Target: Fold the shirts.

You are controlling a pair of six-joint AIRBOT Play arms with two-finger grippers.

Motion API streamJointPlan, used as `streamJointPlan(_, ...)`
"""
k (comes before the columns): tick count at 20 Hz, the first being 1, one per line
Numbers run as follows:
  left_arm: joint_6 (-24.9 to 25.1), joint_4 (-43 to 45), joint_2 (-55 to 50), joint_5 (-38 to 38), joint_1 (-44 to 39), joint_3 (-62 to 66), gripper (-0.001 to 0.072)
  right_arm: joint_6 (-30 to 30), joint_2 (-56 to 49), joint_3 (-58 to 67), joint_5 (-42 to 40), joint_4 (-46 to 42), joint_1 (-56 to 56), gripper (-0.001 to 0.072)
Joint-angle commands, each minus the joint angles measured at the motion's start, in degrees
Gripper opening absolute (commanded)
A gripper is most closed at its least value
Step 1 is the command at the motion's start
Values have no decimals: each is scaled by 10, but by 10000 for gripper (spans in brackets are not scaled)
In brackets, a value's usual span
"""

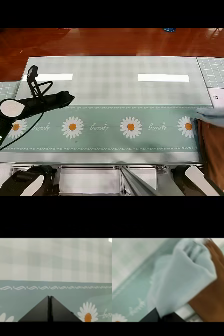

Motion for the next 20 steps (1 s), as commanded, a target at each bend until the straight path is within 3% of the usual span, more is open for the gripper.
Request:
streamJointPlan(1, 0, 0, 0, 23, -25, 0, 23, -25, 90, -172, 9, -114, -115, 15)
streamJointPlan(6, 0, 0, -8, 20, -27, 0, 22, 24, 145, -314, -3, -270, -169, 33)
streamJointPlan(7, 0, 1, -13, 16, -27, 0, 22, 35, 144, -328, -4, -292, -169, 181)
streamJointPlan(8, 0, 0, -18, 14, -27, 0, 22, 37, 142, -339, -12, -294, -169, 397)
streamJointPlan(9, 0, 0, -27, 15, -27, 0, 22, 38, 137, -344, -17, -292, -169, 423)
streamJointPlan(12, 0, 0, -68, 34, -25, 3, 22, 40, 125, -340, -59, -249, -169, 419)
streamJointPlan(13, 2, 1, -83, 31, -24, 13, 22, 39, 120, -332, -88, -205, -169, 386)
streamJointPlan(15, 31, 1, -106, 1, -13, 62, 22, 4, 105, -299, -143, -56, -169, 48)
streamJointPlan(17, 42, 1, -119, -39, -2, 147, 22, -22, 85, -251, -209, 111, -131, 17)
streamJointPlan(20, 43, 2, -130, -62, -7, 295, 21, -27, 46, -162, -325, 188, 42, 17)
